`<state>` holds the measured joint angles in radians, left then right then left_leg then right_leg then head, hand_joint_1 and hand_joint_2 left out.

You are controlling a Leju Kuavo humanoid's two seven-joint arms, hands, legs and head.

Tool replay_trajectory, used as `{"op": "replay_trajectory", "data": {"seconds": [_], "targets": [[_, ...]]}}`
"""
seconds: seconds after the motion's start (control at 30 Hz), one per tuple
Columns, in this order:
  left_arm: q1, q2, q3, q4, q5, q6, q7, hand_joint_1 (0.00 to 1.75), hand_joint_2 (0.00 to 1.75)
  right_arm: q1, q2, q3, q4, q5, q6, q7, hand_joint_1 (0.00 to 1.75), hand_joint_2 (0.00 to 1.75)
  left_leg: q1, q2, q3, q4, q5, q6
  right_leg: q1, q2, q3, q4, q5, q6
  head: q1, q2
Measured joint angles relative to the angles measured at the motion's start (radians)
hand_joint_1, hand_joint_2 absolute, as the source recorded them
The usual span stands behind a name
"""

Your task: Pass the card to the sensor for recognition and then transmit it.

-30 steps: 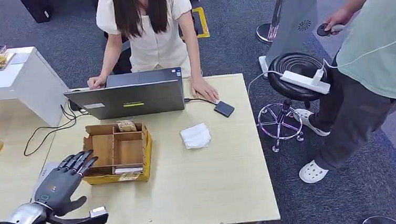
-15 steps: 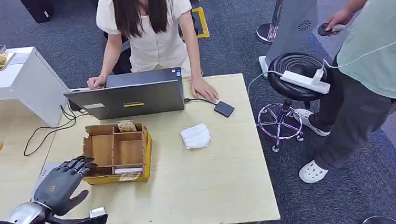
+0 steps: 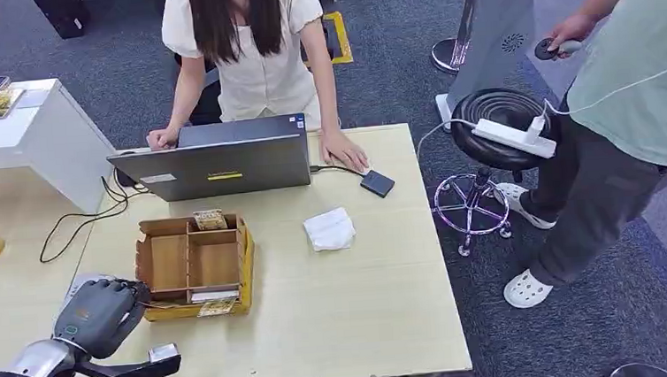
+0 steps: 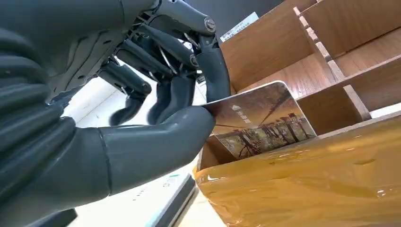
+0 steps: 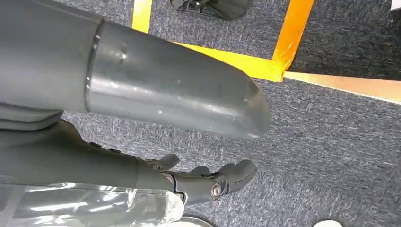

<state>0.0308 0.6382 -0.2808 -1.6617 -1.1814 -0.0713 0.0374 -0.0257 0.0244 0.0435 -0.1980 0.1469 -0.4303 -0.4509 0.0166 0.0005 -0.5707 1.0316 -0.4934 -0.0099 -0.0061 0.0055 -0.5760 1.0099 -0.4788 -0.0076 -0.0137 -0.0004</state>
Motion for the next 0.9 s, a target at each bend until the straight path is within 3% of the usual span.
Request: {"op": "replay_trajectory", "data": {"seconds": [0.27, 0.33, 0.7, 0.9], "targets": [[0.001, 0.000, 0.000, 0.000, 0.007, 0.000, -0.001, 1.59, 1.75, 0.000, 0.000, -0.006, 0.000, 0.003, 0.000, -0.004, 0.00, 0.00, 0.000, 0.000, 0.000, 0.000, 0.000, 0.000, 0.000, 0.000, 0.000, 0.000, 0.000, 0.000, 0.000, 0.000], [0.001, 0.000, 0.000, -0.001, 0.009, 0.001, -0.001, 1.75, 1.75, 0.000, 0.000, -0.007, 0.000, 0.003, 0.000, -0.004, 0.00, 0.00, 0.000, 0.000, 0.000, 0.000, 0.000, 0.000, 0.000, 0.000, 0.000, 0.000, 0.000, 0.000, 0.000, 0.000], [-0.001, 0.016, 0.015, -0.028, 0.050, 0.028, -0.004, 1.75, 1.75, -0.001, 0.000, -0.016, 0.000, 0.014, 0.001, -0.007, 0.00, 0.00, 0.000, 0.000, 0.000, 0.000, 0.000, 0.000, 0.000, 0.000, 0.000, 0.000, 0.000, 0.000, 0.000, 0.000], [-0.020, 0.018, 0.081, -0.061, 0.085, 0.063, 0.002, 1.75, 1.75, -0.001, 0.000, -0.022, 0.000, 0.018, 0.001, -0.013, 0.00, 0.00, 0.000, 0.000, 0.000, 0.000, 0.000, 0.000, 0.000, 0.000, 0.000, 0.000, 0.000, 0.000, 0.000, 0.000]]}}
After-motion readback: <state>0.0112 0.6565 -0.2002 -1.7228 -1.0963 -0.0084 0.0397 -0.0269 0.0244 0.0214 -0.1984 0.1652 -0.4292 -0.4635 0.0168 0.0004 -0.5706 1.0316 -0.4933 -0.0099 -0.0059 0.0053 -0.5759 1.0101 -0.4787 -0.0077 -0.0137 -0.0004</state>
